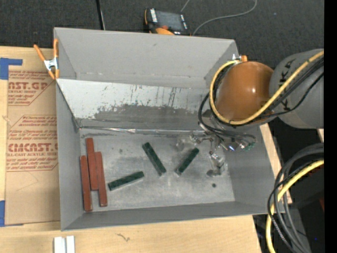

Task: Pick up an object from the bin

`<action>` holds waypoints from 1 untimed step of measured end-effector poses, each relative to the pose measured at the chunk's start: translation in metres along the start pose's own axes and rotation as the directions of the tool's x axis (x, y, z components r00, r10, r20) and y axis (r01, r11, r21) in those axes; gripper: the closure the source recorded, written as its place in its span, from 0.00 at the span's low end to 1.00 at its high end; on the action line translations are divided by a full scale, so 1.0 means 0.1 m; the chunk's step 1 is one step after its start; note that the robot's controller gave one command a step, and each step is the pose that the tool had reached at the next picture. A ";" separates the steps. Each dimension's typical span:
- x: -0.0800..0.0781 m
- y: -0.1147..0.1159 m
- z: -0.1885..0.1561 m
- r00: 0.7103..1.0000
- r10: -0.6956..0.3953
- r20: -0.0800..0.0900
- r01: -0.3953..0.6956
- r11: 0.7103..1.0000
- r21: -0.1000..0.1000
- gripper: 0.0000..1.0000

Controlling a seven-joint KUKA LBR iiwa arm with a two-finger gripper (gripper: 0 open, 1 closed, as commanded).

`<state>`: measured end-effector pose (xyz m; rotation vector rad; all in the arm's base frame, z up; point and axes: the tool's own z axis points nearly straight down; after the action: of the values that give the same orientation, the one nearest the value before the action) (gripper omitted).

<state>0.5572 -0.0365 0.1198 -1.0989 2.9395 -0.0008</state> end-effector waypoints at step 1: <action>-0.13 -0.04 0.52 0.976 -0.219 -0.003 0.219 0.976 -0.004 0.00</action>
Offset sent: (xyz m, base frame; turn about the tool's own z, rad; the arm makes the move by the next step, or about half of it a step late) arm 0.0131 0.0042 -0.0498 -0.2204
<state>0.5697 -0.0307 0.0681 -1.4181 2.8045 0.0030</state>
